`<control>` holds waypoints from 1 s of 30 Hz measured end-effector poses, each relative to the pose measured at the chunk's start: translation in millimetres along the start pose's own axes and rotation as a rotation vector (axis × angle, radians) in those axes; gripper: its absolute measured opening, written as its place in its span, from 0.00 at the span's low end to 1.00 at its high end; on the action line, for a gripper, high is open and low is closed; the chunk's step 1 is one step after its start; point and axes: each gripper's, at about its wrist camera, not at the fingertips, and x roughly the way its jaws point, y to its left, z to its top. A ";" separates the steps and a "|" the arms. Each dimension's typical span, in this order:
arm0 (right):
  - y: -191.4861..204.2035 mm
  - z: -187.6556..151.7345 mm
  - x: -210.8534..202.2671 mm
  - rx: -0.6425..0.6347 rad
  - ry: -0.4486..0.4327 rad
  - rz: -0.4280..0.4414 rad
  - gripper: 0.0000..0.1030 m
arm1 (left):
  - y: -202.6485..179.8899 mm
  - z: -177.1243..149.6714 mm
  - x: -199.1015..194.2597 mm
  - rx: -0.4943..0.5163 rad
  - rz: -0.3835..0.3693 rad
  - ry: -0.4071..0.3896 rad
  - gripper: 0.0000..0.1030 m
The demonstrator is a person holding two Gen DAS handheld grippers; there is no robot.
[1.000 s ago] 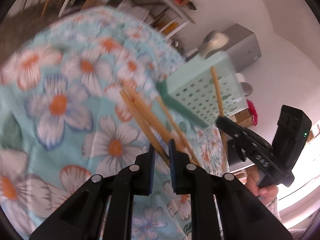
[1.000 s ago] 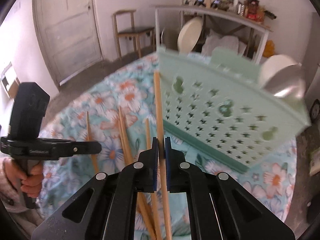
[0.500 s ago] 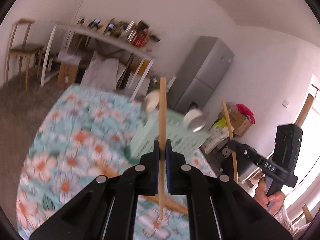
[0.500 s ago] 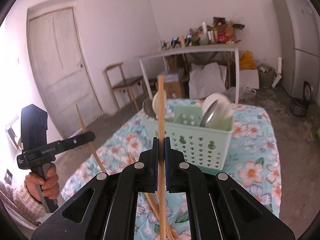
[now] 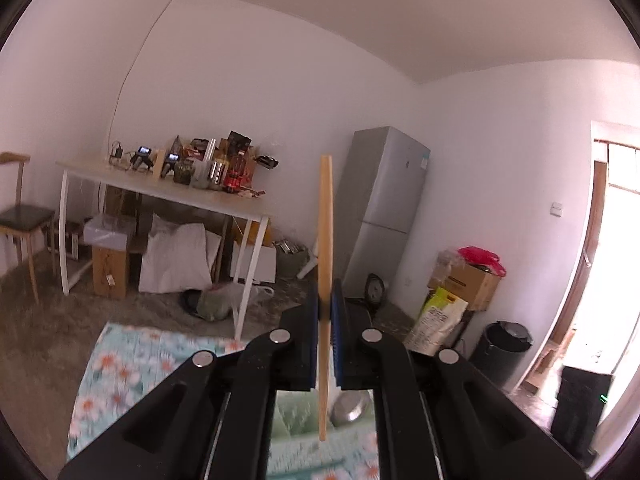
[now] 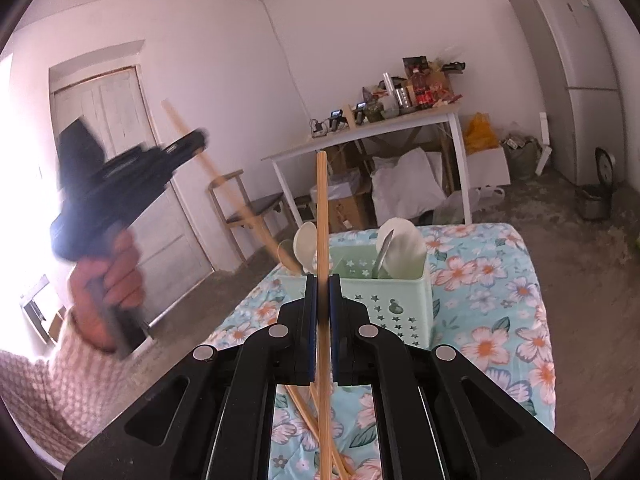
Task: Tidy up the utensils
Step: 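Drop the left tool's chopstick into the basket while the right tool carries its chopstick, then lower the chopstick into the basket and open the right tool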
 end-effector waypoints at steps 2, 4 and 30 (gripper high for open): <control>-0.4 0.5 -0.2 0.003 -0.001 0.003 0.04 | -1.3 -0.1 23.8 0.025 0.028 0.017 0.05; -2.2 2.3 -1.1 0.003 -0.001 0.009 0.04 | 2.1 -7.4 50.4 0.034 0.055 0.055 0.05; -3.1 79.2 60.8 0.047 -0.102 0.082 0.04 | 36.3 -69.3 14.7 -0.044 0.037 0.248 0.70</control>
